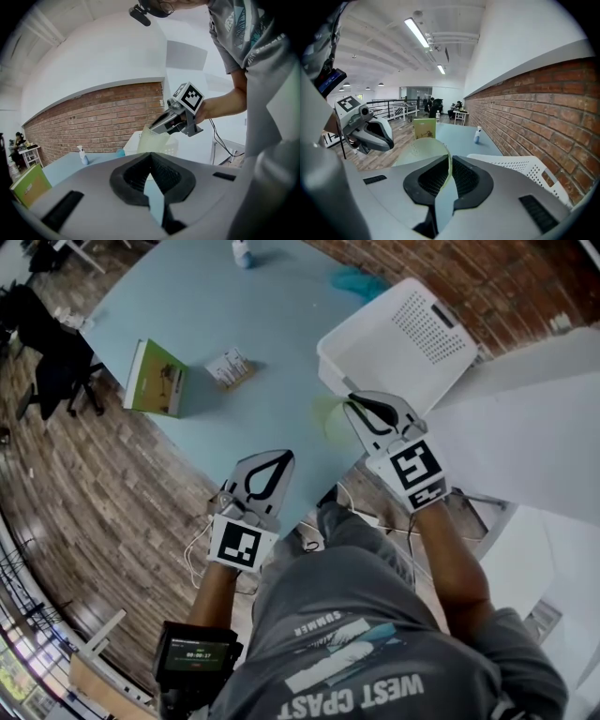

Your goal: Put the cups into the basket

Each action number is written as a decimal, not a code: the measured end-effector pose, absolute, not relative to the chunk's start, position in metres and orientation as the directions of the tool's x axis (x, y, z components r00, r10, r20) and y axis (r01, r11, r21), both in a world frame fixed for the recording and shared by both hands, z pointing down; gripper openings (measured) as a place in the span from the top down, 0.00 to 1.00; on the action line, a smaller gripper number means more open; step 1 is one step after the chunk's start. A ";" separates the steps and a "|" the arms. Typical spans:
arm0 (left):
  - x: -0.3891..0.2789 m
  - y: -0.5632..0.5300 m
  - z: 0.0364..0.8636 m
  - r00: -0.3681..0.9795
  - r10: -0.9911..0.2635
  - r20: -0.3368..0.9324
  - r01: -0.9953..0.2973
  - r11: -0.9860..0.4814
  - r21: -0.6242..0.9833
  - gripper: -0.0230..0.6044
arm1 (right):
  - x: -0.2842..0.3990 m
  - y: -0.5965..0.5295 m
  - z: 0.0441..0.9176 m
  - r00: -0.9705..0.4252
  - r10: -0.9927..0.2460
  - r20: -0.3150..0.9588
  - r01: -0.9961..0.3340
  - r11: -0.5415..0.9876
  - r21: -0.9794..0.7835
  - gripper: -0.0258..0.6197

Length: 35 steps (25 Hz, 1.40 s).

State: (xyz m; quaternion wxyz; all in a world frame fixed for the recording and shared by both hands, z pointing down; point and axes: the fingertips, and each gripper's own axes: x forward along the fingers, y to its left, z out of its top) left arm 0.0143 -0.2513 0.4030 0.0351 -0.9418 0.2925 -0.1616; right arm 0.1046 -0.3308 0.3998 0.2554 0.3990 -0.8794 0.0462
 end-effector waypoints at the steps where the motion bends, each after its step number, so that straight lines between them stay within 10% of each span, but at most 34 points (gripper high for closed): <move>1: 0.015 -0.253 0.402 0.778 -0.562 0.281 -0.539 -0.827 -0.161 0.96 | 0.106 -0.333 0.396 -0.552 -0.682 0.479 -0.726 0.676 0.127 0.90; 35: 0.028 -0.292 0.410 0.738 -0.607 0.294 -0.597 -0.791 -0.136 0.96 | 0.220 -0.449 0.409 -0.398 -0.784 0.476 -0.832 0.527 0.173 0.90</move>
